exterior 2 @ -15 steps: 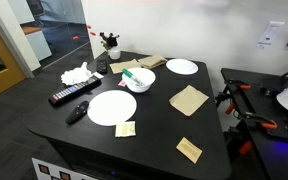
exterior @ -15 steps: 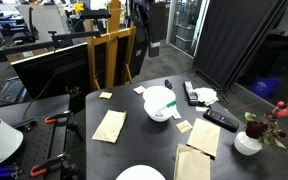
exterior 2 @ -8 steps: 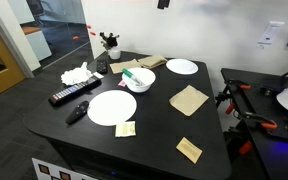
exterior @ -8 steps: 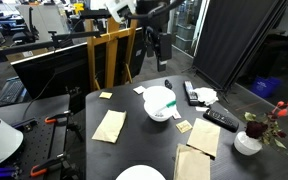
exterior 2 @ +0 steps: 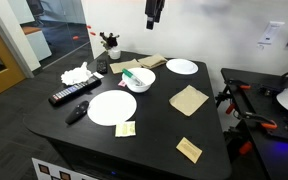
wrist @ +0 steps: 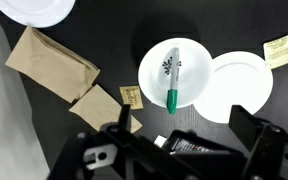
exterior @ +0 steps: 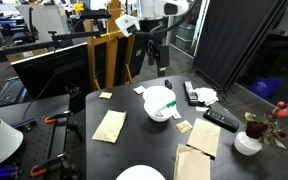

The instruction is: Take the pen out of the bowl and put it on the table

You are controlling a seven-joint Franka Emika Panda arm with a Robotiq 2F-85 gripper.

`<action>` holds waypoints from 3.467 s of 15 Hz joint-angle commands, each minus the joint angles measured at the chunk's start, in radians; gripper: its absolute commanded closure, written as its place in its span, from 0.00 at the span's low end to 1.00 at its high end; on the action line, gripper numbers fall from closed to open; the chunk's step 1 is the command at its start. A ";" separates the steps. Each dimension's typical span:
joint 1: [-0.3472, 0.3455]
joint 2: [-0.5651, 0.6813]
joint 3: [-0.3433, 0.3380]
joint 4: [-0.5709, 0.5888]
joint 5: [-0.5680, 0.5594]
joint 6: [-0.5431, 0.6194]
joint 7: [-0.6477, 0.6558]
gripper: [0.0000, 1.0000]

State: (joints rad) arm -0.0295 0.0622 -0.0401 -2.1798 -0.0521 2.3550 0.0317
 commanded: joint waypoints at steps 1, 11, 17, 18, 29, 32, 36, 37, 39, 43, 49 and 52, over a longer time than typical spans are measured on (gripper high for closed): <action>0.019 0.054 0.017 0.027 -0.013 0.030 0.034 0.00; 0.045 0.160 0.029 0.019 -0.004 0.098 0.040 0.00; 0.052 0.239 0.021 0.022 -0.010 0.191 0.058 0.00; 0.053 0.253 0.020 0.025 -0.009 0.198 0.060 0.00; 0.056 0.410 -0.010 0.144 -0.006 0.222 0.095 0.00; 0.062 0.450 -0.021 0.186 -0.009 0.213 0.114 0.00; 0.062 0.495 -0.027 0.233 -0.001 0.198 0.133 0.00; 0.061 0.505 -0.027 0.243 0.001 0.193 0.132 0.00; 0.061 0.524 -0.025 0.260 0.005 0.185 0.135 0.00; 0.060 0.549 -0.027 0.281 0.008 0.176 0.140 0.10; 0.059 0.572 -0.029 0.300 0.010 0.160 0.140 0.37; 0.059 0.581 -0.029 0.311 0.010 0.148 0.139 0.55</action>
State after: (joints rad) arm 0.0173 0.6286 -0.0555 -1.9046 -0.0495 2.5479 0.1471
